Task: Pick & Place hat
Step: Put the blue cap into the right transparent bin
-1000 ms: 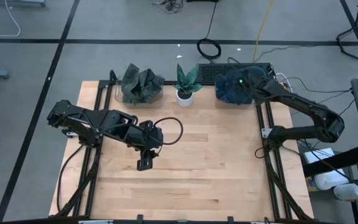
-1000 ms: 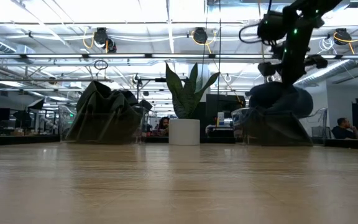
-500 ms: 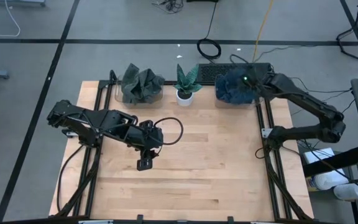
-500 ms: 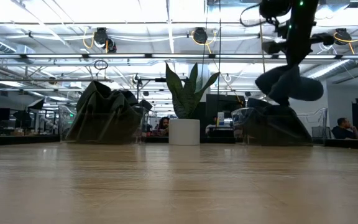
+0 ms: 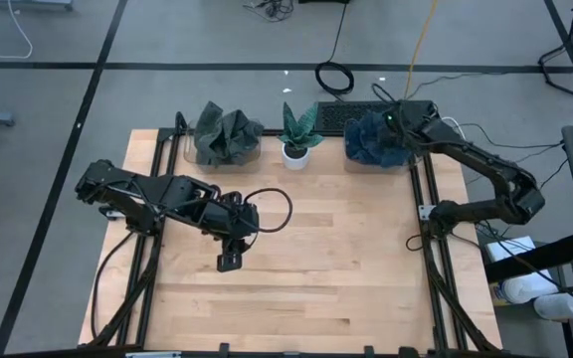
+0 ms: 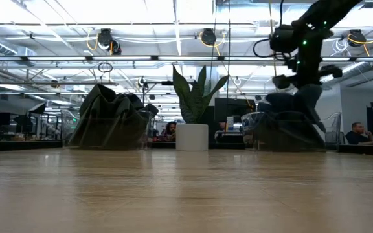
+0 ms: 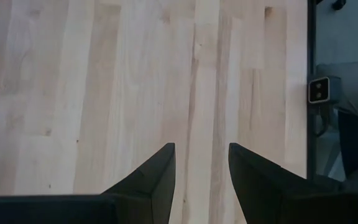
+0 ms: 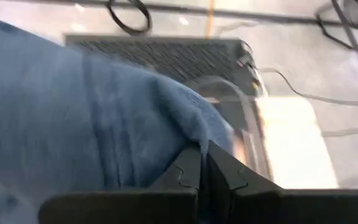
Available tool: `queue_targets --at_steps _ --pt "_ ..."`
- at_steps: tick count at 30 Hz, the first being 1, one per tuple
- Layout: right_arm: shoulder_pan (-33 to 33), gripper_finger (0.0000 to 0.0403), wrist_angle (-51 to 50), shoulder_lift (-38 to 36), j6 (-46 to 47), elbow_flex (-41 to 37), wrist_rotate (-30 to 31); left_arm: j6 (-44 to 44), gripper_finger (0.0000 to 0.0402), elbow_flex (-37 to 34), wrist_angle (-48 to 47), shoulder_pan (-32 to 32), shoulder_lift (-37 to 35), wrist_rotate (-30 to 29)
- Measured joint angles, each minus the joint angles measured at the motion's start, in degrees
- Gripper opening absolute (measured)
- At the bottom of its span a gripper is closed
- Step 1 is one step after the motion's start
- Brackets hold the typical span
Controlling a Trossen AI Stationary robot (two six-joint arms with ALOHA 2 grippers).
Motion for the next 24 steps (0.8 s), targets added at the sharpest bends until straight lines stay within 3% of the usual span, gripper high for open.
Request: queue_targets --at_steps 12,16,24 --pt "-2.11 0.0007 1.63 5.80 -2.38 -0.52 -1.41 -1.03 0.0157 0.00 0.37 0.00 0.02 -1.31" --pt "-2.11 0.0045 1.92 3.26 -2.65 -0.53 -1.88 -1.03 0.0157 0.00 0.35 0.00 0.02 -1.31" --pt "-2.04 0.0148 2.06 -5.02 -2.77 -0.51 -8.43 -0.63 0.0157 0.00 0.38 1.00 0.02 -1.33"
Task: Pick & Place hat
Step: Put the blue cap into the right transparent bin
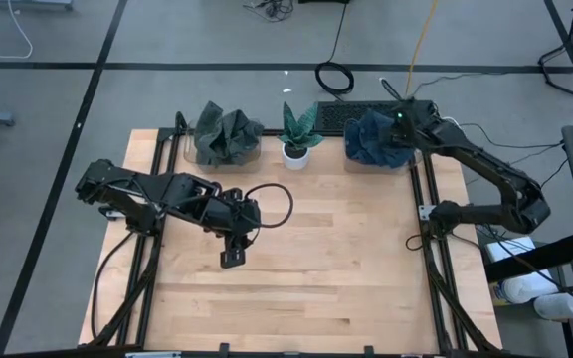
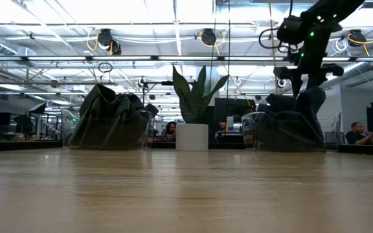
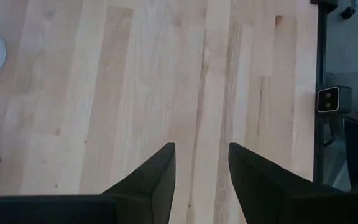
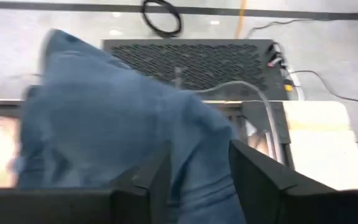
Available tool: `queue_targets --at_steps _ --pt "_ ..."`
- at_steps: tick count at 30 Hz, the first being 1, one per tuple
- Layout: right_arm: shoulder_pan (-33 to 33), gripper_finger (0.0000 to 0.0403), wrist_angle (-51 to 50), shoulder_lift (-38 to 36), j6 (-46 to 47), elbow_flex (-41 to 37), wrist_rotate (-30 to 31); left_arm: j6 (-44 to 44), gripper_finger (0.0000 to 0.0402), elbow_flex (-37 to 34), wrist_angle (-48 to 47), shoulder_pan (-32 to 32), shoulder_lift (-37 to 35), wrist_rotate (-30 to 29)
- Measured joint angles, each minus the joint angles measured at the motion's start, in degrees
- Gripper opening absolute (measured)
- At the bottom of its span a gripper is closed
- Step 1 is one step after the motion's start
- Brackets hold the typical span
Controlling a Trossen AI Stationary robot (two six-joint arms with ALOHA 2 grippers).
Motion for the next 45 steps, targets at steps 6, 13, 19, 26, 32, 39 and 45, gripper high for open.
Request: queue_targets --at_steps 6,13,19,26,32,39,45 --pt "0.04 0.0113 1.41 -1.49 -0.89 -3.13 -6.60 0.26 0.0157 0.00 0.12 0.23 0.00 -0.02" --pt "0.02 0.0010 14.47 -1.20 -3.16 -10.93 -6.55 0.24 0.0157 0.00 0.23 0.23 0.00 -0.02" --pt "-1.26 0.0001 19.67 2.13 -2.53 -15.50 -7.78 0.25 0.0157 0.00 0.32 0.23 0.00 -0.25" --pt "-1.60 0.0001 23.04 10.05 -2.73 -15.76 -9.83 0.69 0.0157 0.00 1.45 0.23 0.00 -1.29" --pt "-1.62 0.0000 23.58 11.27 -4.03 -15.77 -10.79 0.59 0.0157 0.00 1.92 0.23 0.01 -1.34" --pt "-1.64 0.0024 21.83 2.11 -5.99 -16.11 -11.87 0.69 0.0157 0.00 3.52 0.23 0.04 -2.91" --pt "-1.51 0.0059 20.38 -6.48 -7.99 -16.11 -14.67 3.47 0.0193 0.00 4.97 0.23 0.04 -3.63"
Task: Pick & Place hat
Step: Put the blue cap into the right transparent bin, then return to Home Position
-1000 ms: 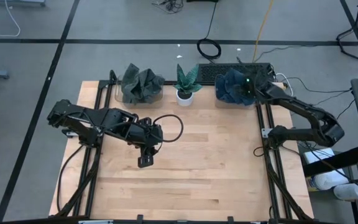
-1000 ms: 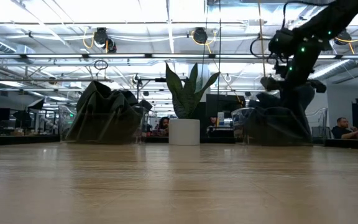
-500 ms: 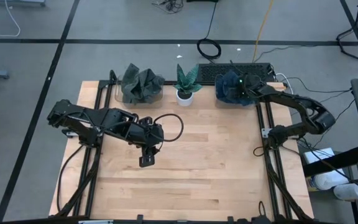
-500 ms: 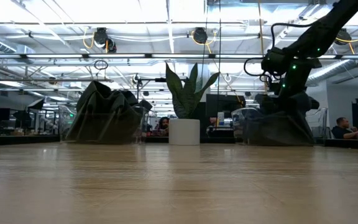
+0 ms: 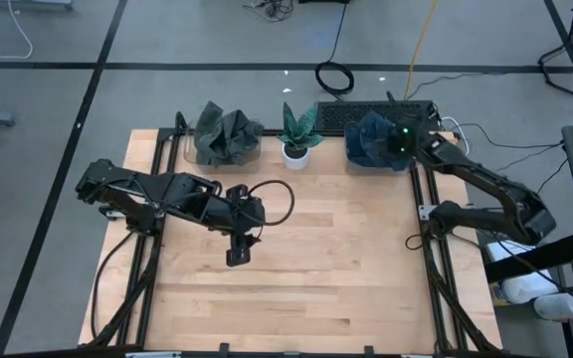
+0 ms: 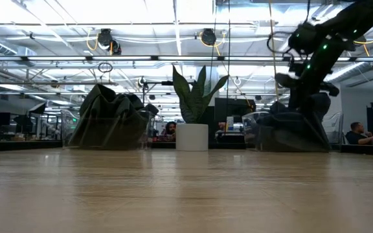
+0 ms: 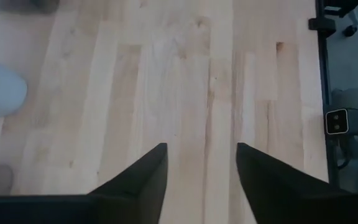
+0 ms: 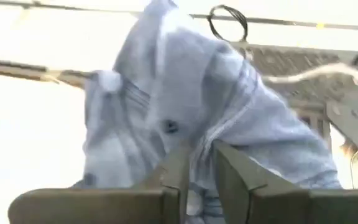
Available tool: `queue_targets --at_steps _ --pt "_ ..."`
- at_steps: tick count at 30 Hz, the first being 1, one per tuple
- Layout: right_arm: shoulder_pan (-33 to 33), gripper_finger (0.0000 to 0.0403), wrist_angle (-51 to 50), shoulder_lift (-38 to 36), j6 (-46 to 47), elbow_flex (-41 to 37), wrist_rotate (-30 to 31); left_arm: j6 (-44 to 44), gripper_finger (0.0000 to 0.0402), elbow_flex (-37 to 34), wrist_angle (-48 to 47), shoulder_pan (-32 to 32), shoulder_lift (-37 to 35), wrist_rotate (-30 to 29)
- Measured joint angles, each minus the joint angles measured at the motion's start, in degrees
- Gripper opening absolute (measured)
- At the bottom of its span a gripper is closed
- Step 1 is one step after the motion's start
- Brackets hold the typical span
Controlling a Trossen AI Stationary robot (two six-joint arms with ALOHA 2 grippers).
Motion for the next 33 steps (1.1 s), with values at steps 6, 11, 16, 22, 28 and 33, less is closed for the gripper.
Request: queue_targets --at_steps 6,11,16,22,28,33 --pt "0.00 0.0092 1.65 -6.54 -2.36 0.02 -11.27 7.82 0.0257 0.00 0.77 0.00 0.00 -3.23" --pt "0.82 0.0107 6.04 -10.57 -5.00 0.02 -23.92 11.73 0.0290 0.00 1.94 -0.64 -0.65 -13.48" --pt "5.96 0.0109 12.70 -14.16 -7.79 -0.03 -34.49 11.50 0.0310 -0.25 3.33 -1.64 -4.20 -24.00" --pt "18.58 0.0112 31.81 -19.88 -11.09 -6.97 -43.08 17.02 0.0323 -11.53 16.30 -4.01 -13.88 -27.85" --pt "30.33 0.0110 43.61 -24.44 -11.88 -15.18 -42.75 22.02 0.0324 -31.75 35.14 -4.62 -28.74 -26.85" --pt "38.38 0.0111 43.12 -25.00 -15.50 -20.21 -35.92 25.22 0.0324 -48.21 50.72 -4.57 -39.94 -23.31"
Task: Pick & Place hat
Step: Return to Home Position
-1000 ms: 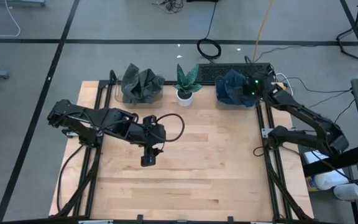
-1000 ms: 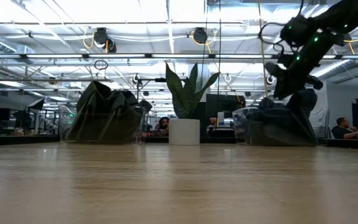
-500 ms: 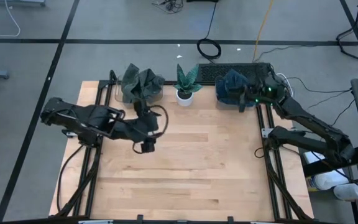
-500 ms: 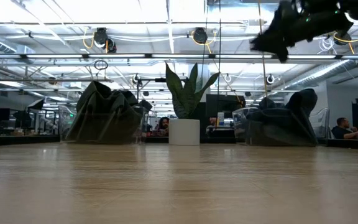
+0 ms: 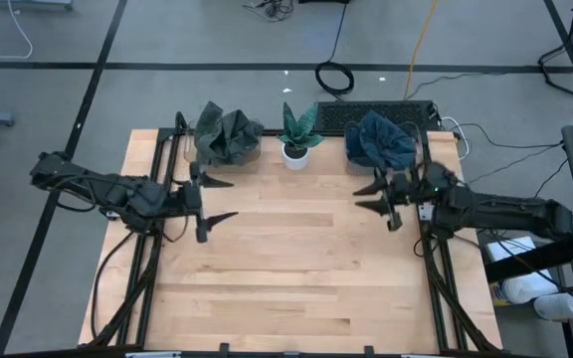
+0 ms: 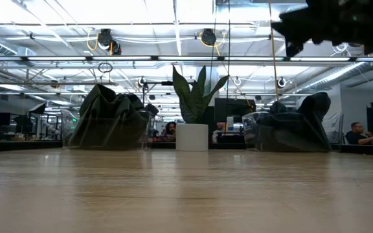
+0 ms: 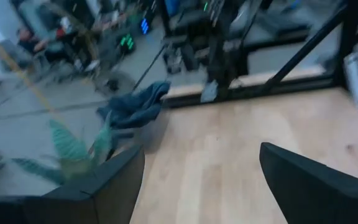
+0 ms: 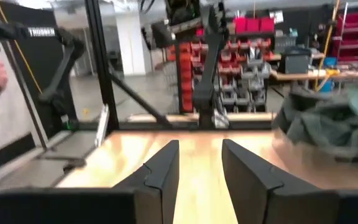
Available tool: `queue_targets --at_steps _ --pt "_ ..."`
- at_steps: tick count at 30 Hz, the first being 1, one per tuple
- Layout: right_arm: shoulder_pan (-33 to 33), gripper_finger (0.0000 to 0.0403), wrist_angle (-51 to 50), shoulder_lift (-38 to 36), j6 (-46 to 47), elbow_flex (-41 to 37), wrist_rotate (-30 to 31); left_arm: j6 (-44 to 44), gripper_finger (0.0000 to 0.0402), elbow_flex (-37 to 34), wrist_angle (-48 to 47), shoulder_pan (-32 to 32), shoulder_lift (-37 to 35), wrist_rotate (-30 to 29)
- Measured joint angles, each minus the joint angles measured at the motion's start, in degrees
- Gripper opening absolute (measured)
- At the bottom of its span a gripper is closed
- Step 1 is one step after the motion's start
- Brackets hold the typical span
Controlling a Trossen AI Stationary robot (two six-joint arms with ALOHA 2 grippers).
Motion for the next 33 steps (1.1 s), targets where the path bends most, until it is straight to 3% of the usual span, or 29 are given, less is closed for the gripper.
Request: queue_targets --at_steps 7,14,21,33 --pt "11.36 0.0112 4.11 -0.05 -3.43 -7.88 15.22 4.83 0.0315 -18.68 19.64 -0.02 -11.92 5.64" --pt "21.80 0.0111 5.03 -0.07 -5.19 -11.41 32.11 5.43 0.0318 -31.47 27.15 -0.09 -20.93 7.09" --pt "25.44 0.0110 4.55 -2.52 -6.93 -13.36 33.86 4.03 0.0323 -39.14 28.01 -0.07 -28.25 9.49" --pt "25.45 0.0111 4.46 -8.75 -7.32 -17.86 33.72 0.87 0.0307 -44.47 26.30 -0.07 -34.61 9.60"
